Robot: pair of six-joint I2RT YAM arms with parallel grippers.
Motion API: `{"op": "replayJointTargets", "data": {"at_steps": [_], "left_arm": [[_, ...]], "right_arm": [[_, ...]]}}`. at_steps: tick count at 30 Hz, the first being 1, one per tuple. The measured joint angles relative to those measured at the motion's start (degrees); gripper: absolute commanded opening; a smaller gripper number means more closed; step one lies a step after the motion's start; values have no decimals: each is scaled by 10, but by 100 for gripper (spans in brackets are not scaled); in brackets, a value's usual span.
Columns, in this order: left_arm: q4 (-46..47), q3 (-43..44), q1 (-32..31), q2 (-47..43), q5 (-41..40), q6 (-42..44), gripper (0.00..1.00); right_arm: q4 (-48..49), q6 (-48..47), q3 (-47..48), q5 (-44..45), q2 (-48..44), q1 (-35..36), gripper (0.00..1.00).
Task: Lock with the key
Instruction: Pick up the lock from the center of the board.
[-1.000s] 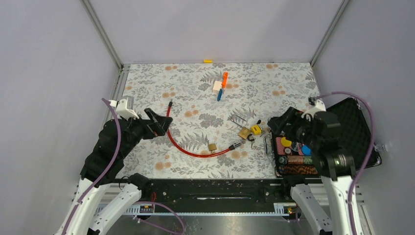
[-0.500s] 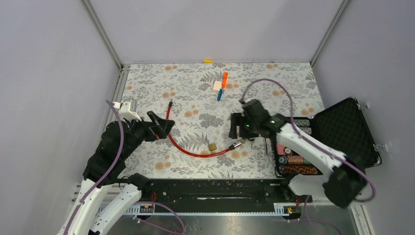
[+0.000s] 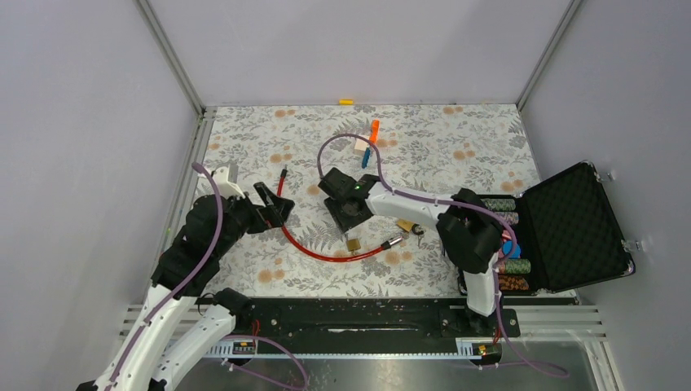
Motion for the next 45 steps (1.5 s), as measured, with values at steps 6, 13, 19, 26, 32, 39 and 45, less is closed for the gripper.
{"op": "replayJointTargets", "data": {"at_steps": [6, 13, 19, 26, 32, 39, 45], "left_arm": [[0, -2, 0, -25, -51, 2, 99], [-3, -17, 0, -45, -90, 2, 99], [-5, -20, 0, -45, -107, 1, 99], [-14, -20, 0, -45, -123, -7, 99], [-34, -21, 0, -68, -137, -24, 99], [-48, -22, 0, -83, -156, -31, 99], [-57, -22, 0, -83, -164, -35, 99]], "right_arm": [[-8, -11, 26, 12, 40, 11, 57], [-10, -14, 39, 22, 45, 16, 56], [-10, -22, 38, 29, 47, 19, 59], [-9, -39, 31, 53, 47, 32, 61], [-6, -47, 30, 56, 47, 51, 57], [-6, -48, 30, 57, 55, 61, 58], [-6, -43, 29, 67, 55, 63, 63]]}}
